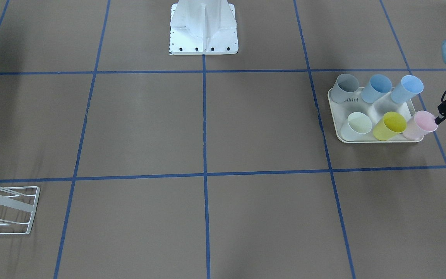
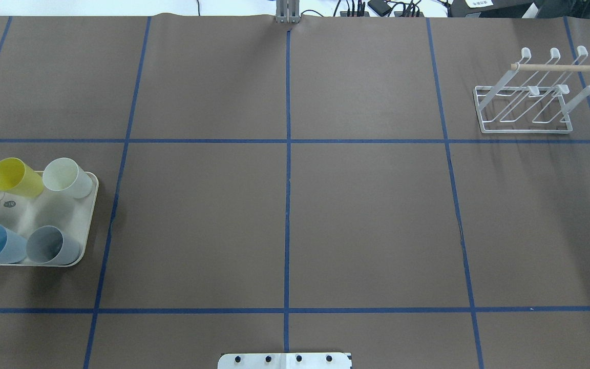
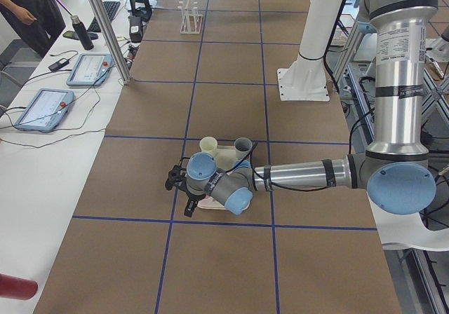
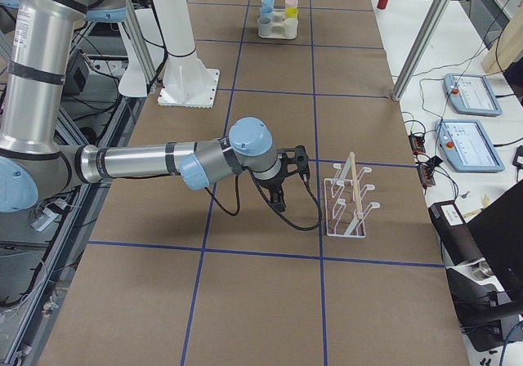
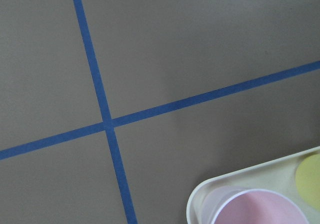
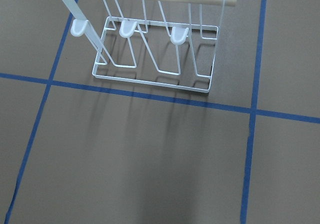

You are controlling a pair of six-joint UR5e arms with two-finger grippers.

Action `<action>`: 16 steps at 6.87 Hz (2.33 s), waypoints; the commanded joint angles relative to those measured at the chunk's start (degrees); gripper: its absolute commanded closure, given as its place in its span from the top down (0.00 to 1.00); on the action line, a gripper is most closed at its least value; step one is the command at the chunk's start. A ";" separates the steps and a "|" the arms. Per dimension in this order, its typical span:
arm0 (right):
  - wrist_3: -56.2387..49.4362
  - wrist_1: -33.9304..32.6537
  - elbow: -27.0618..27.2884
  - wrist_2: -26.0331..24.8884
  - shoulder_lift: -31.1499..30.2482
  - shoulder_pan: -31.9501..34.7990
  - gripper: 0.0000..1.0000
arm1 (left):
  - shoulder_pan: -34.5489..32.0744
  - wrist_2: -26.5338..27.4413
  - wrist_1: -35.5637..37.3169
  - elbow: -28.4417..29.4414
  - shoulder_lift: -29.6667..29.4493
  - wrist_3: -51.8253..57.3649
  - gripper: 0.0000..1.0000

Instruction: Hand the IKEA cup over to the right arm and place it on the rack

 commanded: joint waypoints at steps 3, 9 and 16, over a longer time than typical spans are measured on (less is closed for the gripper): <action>-0.01 0.00 0.01 0.12 0.02 -0.09 1.00 | 3.44 -0.13 -0.08 0.26 0.23 0.54 0.85; -0.01 -0.08 -1.30 -0.05 0.02 -0.09 1.00 | 4.94 0.39 0.00 -0.35 0.50 0.72 0.00; 1.74 3.40 -0.87 2.04 0.02 -0.36 1.00 | -7.19 0.13 -0.61 -17.20 2.53 -9.91 0.00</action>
